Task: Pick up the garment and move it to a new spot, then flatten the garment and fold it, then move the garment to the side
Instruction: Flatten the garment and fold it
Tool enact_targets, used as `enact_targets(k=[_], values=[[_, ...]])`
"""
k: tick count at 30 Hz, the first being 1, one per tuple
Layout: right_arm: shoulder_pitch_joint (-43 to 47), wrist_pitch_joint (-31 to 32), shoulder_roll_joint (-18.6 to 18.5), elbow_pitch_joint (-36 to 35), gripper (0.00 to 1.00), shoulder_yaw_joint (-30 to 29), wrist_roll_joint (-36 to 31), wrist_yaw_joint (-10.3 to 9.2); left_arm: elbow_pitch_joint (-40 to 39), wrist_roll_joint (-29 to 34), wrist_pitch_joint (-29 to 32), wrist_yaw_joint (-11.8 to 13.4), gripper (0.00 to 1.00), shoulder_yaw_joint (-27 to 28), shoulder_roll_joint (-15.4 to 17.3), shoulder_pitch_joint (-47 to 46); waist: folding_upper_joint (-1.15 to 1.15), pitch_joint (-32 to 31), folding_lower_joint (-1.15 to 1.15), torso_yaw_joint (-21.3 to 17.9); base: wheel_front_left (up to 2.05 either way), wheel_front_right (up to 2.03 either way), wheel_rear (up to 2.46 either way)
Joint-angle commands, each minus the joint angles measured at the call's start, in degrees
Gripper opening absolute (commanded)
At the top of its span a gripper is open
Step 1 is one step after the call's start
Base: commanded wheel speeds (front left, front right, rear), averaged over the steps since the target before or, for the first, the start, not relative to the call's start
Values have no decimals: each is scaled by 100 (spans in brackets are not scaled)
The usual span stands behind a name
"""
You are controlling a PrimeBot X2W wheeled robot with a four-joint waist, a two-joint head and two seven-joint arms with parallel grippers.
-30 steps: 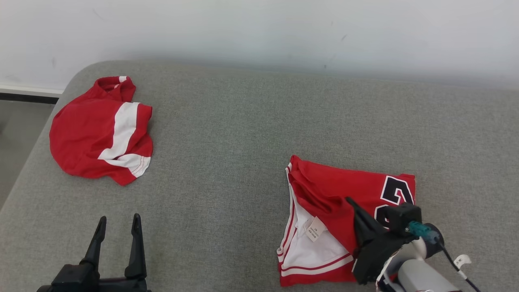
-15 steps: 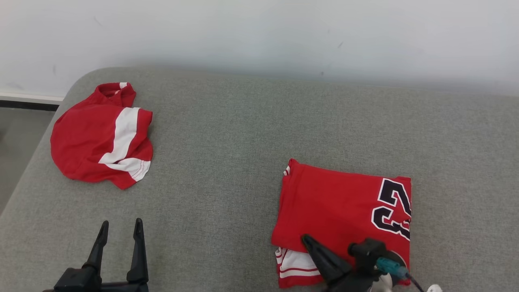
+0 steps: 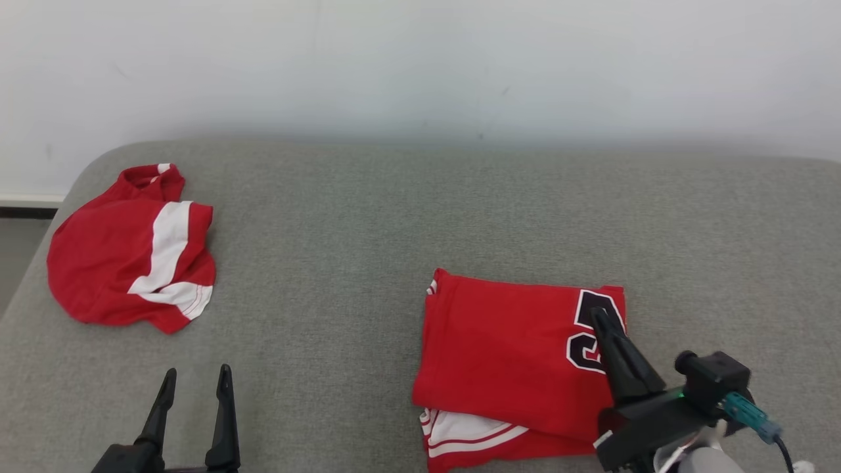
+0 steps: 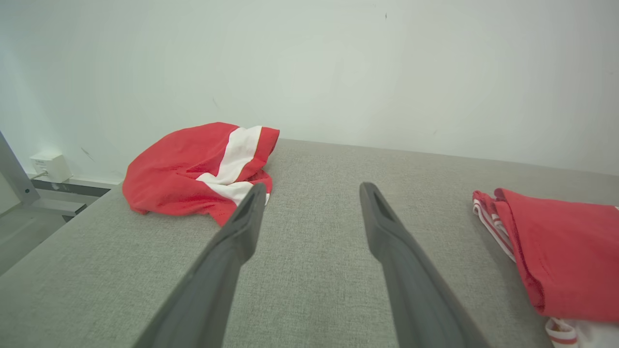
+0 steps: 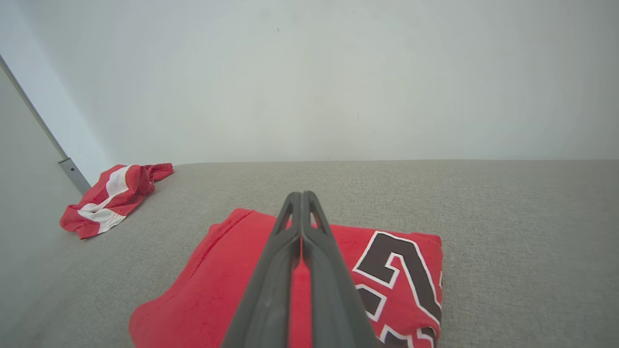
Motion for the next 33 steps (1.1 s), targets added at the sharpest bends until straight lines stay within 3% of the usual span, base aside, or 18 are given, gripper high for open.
enact_targets(k=[1,17,18,19,20,33], values=[[158,0,32,-95,0,-153,-90,-14,-15,40,-18,10,100,9,24,85,0,-91,0,-145,0,0,0],[1210,0,234,-963,0,-1300,-732,-14,-192,184,-18,10,100,135,19,336,0,-221,0,-659,0,0,0],[1256,0,256,-1020,15,-1338,-766,-14,-209,197,-18,10,100,135,19,353,0,-225,0,-675,0,0,0],[1294,0,272,-1067,65,-1364,-807,-14,-229,205,-18,11,100,137,11,375,0,-230,0,-689,0,0,0],[1343,0,288,-1113,100,-1397,-850,-14,-256,208,-18,11,100,143,4,393,0,-237,0,-700,0,0,0],[1685,0,501,-1241,100,-1641,-1133,-14,-283,158,-18,30,100,319,-1,635,0,-363,0,-662,0,0,0]])
